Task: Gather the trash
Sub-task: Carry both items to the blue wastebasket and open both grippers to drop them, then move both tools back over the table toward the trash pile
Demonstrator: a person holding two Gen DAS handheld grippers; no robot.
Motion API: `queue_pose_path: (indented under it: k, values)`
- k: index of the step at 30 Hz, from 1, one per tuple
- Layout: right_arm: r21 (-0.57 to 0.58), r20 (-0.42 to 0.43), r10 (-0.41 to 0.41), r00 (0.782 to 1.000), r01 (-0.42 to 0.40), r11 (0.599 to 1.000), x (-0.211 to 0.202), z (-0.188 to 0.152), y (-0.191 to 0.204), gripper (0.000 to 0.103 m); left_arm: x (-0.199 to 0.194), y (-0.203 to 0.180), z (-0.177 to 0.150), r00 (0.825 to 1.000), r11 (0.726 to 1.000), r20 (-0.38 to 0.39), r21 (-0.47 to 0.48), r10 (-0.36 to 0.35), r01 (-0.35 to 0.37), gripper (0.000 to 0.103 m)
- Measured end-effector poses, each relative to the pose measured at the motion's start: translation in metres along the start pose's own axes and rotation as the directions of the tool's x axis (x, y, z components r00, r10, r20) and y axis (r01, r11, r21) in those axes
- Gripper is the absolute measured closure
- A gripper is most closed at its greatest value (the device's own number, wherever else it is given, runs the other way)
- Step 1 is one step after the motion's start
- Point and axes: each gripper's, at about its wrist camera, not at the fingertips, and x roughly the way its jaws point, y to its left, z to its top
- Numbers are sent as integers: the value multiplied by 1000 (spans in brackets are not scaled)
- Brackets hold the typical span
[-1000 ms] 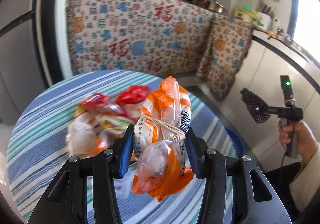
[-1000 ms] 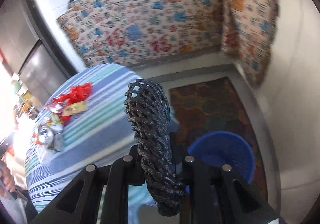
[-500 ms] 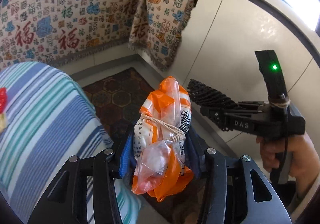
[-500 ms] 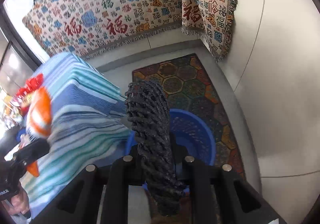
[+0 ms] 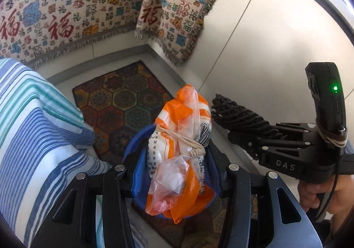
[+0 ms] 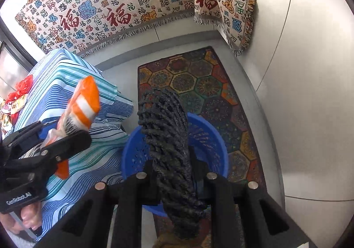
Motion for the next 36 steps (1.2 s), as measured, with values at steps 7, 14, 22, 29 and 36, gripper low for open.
queue_pose_path:
  k: [7, 14, 22, 29, 36]
  values:
    - [-10, 18, -10, 1000, 10, 1000, 3, 0, -1, 52, 13, -5, 7, 1000, 1000, -6, 25, 3, -3, 45]
    - [0, 23, -9, 1000, 9, 1000, 1, 1, -4, 47, 16, -7, 15, 1000, 1000, 8, 10, -4, 4, 34]
    - [-21, 24, 19, 1000, -18, 1000, -1, -1, -1, 32, 7, -7, 16, 999, 1000, 37, 5, -4, 3, 30]
    - [-19, 33, 20, 999, -19, 1000, -4, -2, 1, 30, -7, -7, 17, 998, 1000, 64, 6, -2, 2, 30]
    - [-63, 113, -73, 991, 80, 995, -23, 3, 20, 30, -63, 4, -4, 992, 999, 123, -35, -10, 14, 26]
